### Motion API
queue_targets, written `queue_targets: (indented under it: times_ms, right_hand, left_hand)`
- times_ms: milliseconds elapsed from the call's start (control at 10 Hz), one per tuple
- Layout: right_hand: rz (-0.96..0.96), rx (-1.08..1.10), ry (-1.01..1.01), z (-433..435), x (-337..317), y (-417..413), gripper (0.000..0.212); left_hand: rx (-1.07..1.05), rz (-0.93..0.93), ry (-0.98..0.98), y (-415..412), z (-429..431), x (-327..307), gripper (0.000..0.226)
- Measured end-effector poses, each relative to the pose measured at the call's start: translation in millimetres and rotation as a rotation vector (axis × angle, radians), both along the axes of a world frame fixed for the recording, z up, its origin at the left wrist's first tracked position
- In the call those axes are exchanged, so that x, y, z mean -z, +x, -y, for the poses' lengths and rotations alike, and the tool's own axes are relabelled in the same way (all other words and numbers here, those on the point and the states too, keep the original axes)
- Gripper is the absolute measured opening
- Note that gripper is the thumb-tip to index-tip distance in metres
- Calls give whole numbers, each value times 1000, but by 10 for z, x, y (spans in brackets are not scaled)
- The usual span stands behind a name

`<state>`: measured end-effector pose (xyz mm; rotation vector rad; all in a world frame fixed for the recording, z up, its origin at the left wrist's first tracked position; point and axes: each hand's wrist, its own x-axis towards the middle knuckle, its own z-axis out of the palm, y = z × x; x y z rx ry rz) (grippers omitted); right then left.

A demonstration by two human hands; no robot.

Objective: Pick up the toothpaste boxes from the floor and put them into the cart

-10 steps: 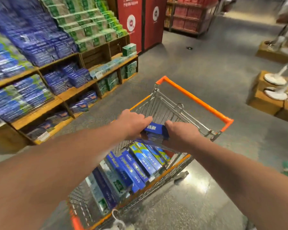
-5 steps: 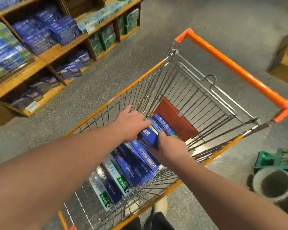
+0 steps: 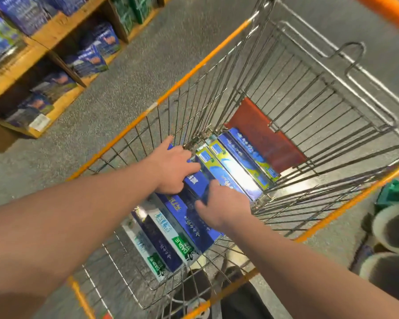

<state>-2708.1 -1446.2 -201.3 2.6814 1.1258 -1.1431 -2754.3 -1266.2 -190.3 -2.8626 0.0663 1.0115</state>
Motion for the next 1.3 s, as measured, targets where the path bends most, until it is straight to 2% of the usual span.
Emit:
queue_targets:
  times_ms: [200,400,900,1100,1300]
  right_hand:
    - [-19,-41,-17,-14,-82,-56,45]
    - [-40,-50,-26,10,-75,-212,51]
    - [-124,-62,-43,64,-148,-218,49]
    - [-124,-169,-64,83,-282,-28,58]
    - [-63,-283,-4,85,-548,352,72]
  left_hand:
    - [-18,25,-51,-109,-38,-43,55]
    - [8,9,-76,-234,-37,-63,60]
    - [-135,32,-87,-399,148,-94,68]
    - [-277,13,-109,-377,293,-210,74]
    - [-388,38,-138,-130,469,-561,71]
